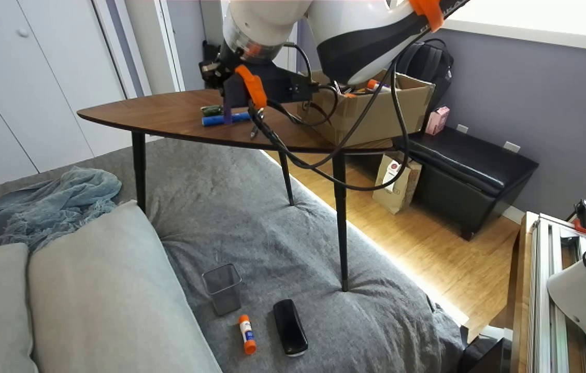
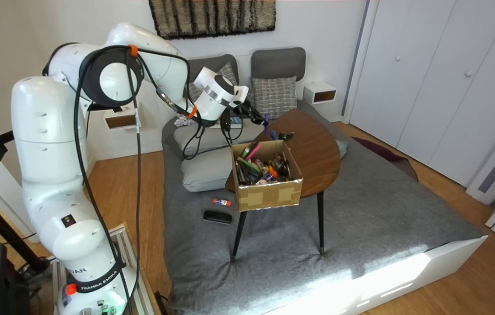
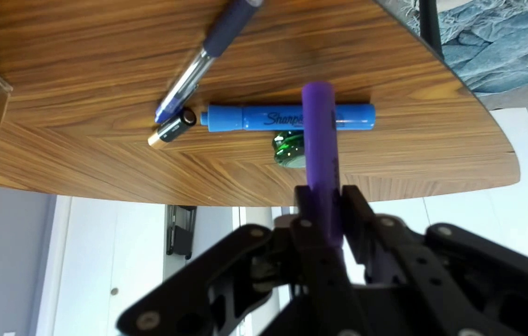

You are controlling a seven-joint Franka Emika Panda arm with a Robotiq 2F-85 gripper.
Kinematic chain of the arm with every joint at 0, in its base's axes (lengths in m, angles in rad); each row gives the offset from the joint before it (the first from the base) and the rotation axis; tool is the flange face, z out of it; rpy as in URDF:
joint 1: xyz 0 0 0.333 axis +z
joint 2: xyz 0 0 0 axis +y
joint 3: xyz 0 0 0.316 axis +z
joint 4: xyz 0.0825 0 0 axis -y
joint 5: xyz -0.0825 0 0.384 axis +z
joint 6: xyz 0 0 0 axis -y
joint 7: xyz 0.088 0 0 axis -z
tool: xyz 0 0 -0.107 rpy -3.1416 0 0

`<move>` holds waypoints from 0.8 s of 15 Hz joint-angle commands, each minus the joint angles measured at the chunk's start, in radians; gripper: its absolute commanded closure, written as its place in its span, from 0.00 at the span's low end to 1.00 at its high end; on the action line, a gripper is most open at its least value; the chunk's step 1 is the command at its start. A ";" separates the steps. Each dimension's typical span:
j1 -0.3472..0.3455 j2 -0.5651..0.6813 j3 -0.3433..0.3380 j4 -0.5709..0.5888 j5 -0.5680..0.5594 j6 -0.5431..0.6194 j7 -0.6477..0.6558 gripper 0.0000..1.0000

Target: Remove a purple marker from the cardboard box and place it vertically on the table

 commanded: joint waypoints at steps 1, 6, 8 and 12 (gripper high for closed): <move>0.013 0.015 -0.006 0.005 -0.038 0.011 0.073 0.95; 0.010 0.023 -0.007 0.001 -0.037 0.013 0.088 0.95; 0.010 0.023 -0.007 0.000 -0.038 0.013 0.084 0.54; 0.010 0.024 -0.006 0.000 -0.036 0.014 0.082 0.28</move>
